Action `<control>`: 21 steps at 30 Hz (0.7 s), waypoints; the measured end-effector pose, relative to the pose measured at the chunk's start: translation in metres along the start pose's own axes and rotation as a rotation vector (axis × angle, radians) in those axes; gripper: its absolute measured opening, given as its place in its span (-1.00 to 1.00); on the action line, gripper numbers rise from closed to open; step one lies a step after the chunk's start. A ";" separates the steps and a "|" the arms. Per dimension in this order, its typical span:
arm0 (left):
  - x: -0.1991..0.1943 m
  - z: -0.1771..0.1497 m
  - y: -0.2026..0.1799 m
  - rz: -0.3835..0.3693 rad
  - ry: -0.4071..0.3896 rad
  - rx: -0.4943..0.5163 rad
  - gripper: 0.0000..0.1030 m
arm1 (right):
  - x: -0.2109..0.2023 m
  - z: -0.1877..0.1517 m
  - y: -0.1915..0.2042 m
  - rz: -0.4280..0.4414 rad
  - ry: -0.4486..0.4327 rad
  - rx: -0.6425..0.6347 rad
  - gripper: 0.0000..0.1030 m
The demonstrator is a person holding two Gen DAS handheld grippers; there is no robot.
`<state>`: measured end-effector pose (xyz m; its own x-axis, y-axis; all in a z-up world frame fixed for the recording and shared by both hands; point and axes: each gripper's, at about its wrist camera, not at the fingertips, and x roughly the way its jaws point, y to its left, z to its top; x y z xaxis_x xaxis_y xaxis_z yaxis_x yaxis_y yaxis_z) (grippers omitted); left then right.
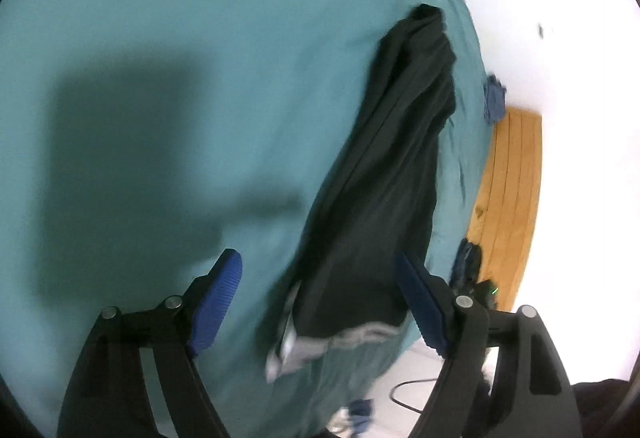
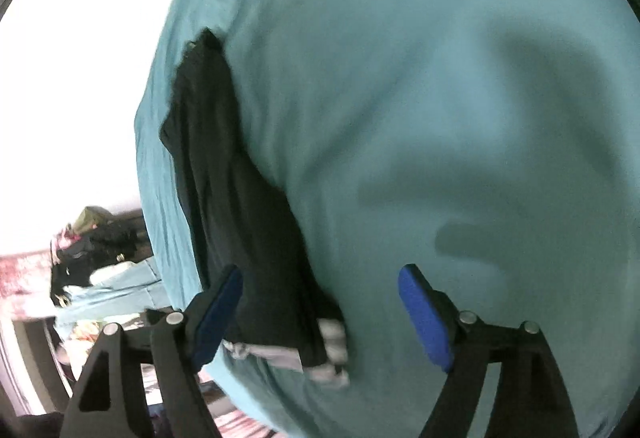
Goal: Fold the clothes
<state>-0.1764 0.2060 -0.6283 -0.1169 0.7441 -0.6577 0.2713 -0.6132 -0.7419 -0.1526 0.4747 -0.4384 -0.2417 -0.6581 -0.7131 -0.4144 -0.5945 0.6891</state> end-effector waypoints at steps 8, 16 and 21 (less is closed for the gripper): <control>0.087 0.216 -0.067 -0.150 0.044 0.158 0.56 | 0.130 0.189 0.109 0.216 0.086 -0.253 0.55; 0.167 0.305 -0.109 -0.354 0.088 0.087 0.56 | 0.208 0.278 0.136 0.251 0.244 -0.301 0.57; 0.205 0.310 -0.136 -0.316 0.153 0.170 0.56 | 0.224 0.289 0.154 0.277 0.295 -0.374 0.55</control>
<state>-0.5334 0.3598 -0.7031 -0.0220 0.9263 -0.3762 0.0812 -0.3734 -0.9241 -0.5243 0.3698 -0.5291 -0.0194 -0.8827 -0.4696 -0.0173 -0.4693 0.8829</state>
